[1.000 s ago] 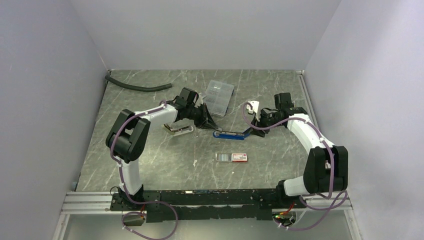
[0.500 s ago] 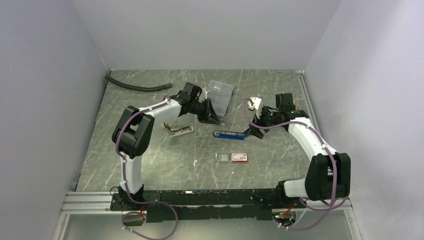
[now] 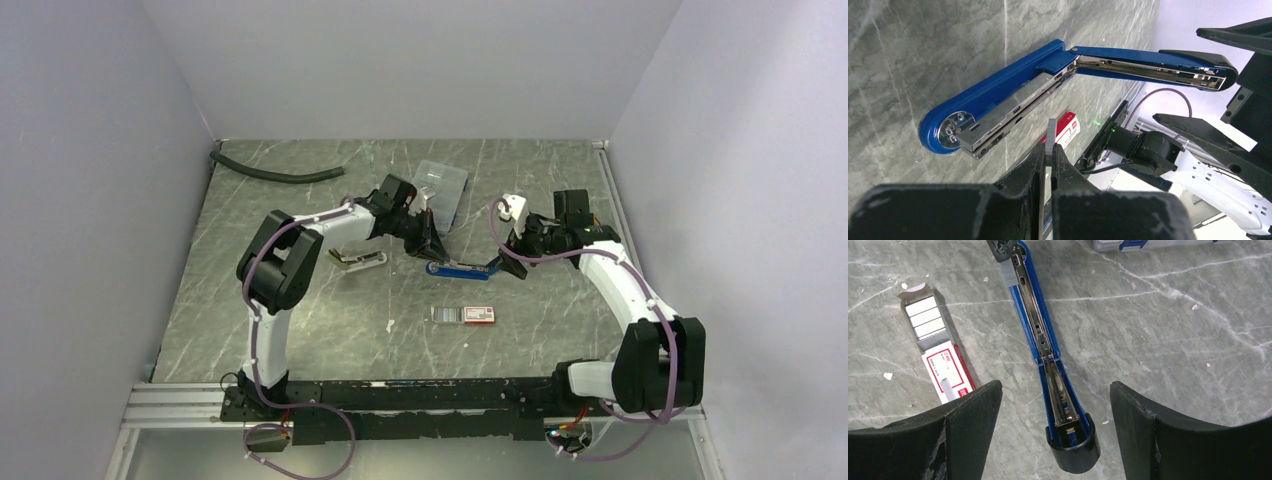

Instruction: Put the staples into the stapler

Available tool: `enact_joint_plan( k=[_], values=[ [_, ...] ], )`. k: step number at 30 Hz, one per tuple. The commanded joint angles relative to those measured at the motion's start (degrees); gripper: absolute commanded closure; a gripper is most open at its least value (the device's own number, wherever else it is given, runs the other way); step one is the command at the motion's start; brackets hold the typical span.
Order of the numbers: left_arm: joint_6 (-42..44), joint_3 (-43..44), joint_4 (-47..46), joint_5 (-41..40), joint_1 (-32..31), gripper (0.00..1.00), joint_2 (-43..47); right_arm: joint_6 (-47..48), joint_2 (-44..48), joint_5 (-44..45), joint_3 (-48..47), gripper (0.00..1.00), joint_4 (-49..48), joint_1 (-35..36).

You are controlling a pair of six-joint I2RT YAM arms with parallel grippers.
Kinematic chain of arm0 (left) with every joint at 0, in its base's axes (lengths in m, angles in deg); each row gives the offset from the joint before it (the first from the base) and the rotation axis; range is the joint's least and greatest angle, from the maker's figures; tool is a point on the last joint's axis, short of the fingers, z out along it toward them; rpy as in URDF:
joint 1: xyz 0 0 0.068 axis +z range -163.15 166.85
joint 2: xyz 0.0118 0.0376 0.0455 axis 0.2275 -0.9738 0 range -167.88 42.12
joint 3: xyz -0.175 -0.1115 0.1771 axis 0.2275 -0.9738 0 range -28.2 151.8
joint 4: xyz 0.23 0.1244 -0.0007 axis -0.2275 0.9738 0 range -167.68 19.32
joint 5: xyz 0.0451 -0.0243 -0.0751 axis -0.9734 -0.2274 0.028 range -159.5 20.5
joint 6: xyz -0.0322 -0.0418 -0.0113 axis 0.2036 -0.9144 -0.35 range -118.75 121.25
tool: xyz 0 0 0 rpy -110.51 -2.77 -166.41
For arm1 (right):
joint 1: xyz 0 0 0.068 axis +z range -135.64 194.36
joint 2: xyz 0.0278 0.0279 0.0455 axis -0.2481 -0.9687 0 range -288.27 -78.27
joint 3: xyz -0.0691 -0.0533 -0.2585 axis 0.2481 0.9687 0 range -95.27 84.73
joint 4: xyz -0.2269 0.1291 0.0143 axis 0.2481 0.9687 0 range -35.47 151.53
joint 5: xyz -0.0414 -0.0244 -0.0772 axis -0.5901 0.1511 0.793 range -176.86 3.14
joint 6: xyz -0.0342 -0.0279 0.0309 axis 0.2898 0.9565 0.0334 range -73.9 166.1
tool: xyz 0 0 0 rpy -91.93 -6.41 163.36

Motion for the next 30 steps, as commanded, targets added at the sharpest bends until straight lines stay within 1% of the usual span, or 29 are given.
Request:
enact_joint_plan(
  k=[1, 16, 30],
  values=[
    [1.7, 2.8, 0.4, 1.0, 0.0, 0.97, -0.8, -0.5, 2.2, -0.6, 0.5, 0.17, -1.6, -0.1],
    [1.9, 4.4, 2.0, 0.8, 0.2, 0.97, -3.0, 0.5, 1.8, -0.5, 1.3, 0.16, -1.1, -0.5],
    [0.6, 4.6, 1.4, 2.1, 1.3, 0.97, -3.6, 0.6, 0.6, -0.6, 1.3, 0.17, -0.9, -0.6]
  ],
)
